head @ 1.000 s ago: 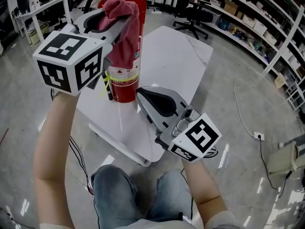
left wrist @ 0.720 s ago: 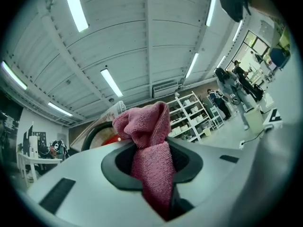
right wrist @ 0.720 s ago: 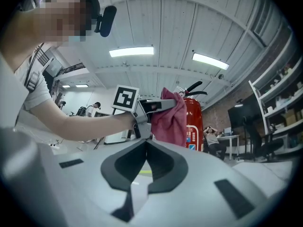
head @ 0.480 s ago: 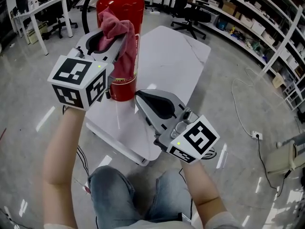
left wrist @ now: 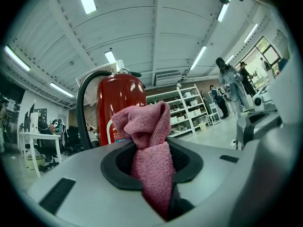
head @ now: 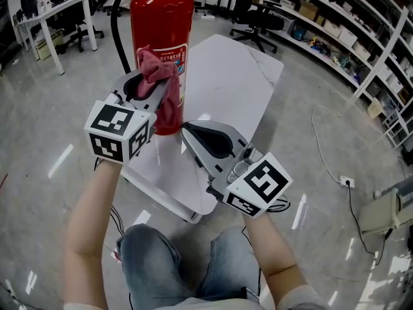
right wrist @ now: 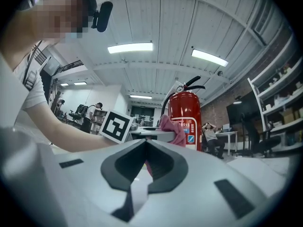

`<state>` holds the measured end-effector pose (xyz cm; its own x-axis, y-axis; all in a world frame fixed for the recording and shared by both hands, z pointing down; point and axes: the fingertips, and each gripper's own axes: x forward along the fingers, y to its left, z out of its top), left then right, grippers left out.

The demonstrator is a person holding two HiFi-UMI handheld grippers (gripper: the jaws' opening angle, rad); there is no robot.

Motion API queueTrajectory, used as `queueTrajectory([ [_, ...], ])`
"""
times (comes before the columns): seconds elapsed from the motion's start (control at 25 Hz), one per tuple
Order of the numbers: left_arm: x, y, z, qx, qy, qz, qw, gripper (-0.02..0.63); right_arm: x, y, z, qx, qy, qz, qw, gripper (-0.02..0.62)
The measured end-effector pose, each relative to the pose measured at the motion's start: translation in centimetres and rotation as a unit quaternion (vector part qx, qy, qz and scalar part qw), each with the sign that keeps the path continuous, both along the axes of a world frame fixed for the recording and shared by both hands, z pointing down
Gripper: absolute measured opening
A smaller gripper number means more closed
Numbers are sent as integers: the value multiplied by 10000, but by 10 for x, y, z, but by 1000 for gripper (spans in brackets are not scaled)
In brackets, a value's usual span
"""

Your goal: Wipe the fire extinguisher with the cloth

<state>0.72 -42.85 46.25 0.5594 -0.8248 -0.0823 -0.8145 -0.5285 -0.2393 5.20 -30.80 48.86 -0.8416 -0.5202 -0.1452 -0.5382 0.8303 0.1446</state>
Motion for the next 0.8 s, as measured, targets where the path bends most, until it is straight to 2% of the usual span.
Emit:
queueTrajectory([
  [0.2, -3, -5, 7, -127, -288, 49, 9995, 114, 7, -13, -6, -1, 7, 71, 10000, 9],
  [0.32, -11, -9, -28, 159, -378, 21, 9992, 114, 10, -24, -17, 52, -10, 152, 9999, 9],
  [0.48, -21, -6, -90, 625, -222, -19, 9978, 115, 12, -28, -25, 110, -23, 164, 9998, 9],
  [0.6, -24, -3, -114, 730, -140, 30, 9972, 115, 12, -29, -29, 173, -36, 156, 9997, 9],
  [0.68, -25, -2, -105, 667, -134, 99, 9976, 115, 11, -29, -30, 206, -46, 161, 9996, 9],
  [0.8, -25, -5, -66, 352, -33, 178, 9992, 114, 13, -30, -28, 191, -43, 164, 9997, 11],
])
